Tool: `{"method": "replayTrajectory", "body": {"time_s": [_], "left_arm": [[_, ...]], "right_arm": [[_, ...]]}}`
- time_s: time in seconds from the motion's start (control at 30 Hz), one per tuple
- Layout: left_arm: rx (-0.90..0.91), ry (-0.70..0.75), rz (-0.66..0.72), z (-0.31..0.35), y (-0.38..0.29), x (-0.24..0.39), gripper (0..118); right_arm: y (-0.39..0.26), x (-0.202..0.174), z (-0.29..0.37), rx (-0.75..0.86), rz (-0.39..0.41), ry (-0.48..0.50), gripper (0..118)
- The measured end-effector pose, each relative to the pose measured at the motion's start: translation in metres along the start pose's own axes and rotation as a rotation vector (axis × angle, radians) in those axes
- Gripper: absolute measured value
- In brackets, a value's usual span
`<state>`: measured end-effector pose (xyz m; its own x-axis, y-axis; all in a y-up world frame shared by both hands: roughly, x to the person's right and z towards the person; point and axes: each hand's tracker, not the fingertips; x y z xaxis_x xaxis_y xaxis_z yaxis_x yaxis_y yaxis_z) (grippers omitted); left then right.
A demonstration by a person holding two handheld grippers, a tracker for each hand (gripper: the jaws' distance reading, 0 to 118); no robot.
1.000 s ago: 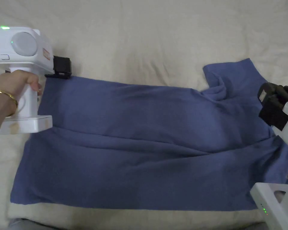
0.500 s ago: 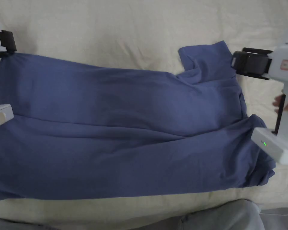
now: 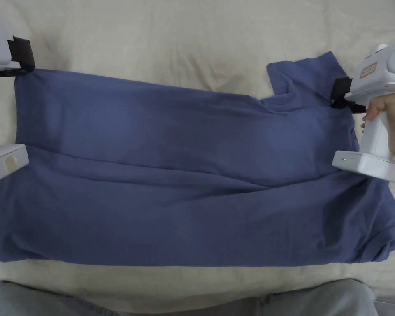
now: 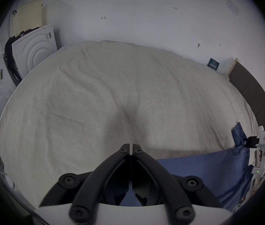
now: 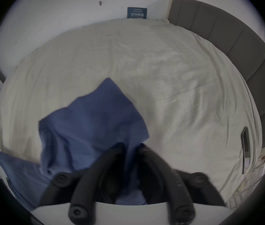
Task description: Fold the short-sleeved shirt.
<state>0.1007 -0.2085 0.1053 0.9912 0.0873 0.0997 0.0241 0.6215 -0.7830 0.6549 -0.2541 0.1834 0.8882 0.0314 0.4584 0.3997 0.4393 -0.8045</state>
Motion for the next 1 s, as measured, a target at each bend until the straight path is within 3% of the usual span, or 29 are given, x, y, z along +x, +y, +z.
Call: {"method": "replayTrajectory", "body": {"time_s": [0.1,0.33,0.53,0.7,0.77,0.8,0.83,0.9,0.93,1.0], "left_arm": [[0.007,-0.013,0.013,0.010,0.000,-0.004,2],[0.100,-0.065,0.032,0.087,-0.019,-0.008,2],[0.127,-0.066,0.040,0.141,-0.080,-0.026,2],[0.022,-0.023,0.108,0.131,-0.147,-0.054,2],[-0.029,0.004,0.156,0.129,-0.174,-0.051,17],[-0.056,0.034,0.169,0.126,-0.186,-0.052,36],[-0.085,0.064,0.181,0.122,-0.195,-0.054,70],[-0.129,0.100,0.202,0.122,-0.208,-0.054,104],[-0.118,0.110,0.211,0.126,-0.210,-0.056,111],[-0.059,0.131,0.229,0.137,-0.205,-0.058,111]], "right_arm": [[0.000,0.012,0.030,0.058,-0.015,0.070,5],[-0.037,0.034,0.142,0.259,0.106,0.140,5],[-0.120,0.064,0.198,0.342,0.087,0.181,5],[-0.202,0.075,0.188,0.308,0.049,0.112,5],[-0.232,0.082,0.173,0.236,-0.010,0.108,8],[-0.244,0.085,0.166,0.201,-0.045,0.109,16],[-0.255,0.086,0.160,0.174,-0.069,0.107,36],[-0.268,0.091,0.156,0.156,-0.065,0.093,73],[-0.272,0.092,0.158,0.158,-0.061,0.078,84],[-0.272,0.095,0.171,0.203,-0.045,0.050,91]]}}
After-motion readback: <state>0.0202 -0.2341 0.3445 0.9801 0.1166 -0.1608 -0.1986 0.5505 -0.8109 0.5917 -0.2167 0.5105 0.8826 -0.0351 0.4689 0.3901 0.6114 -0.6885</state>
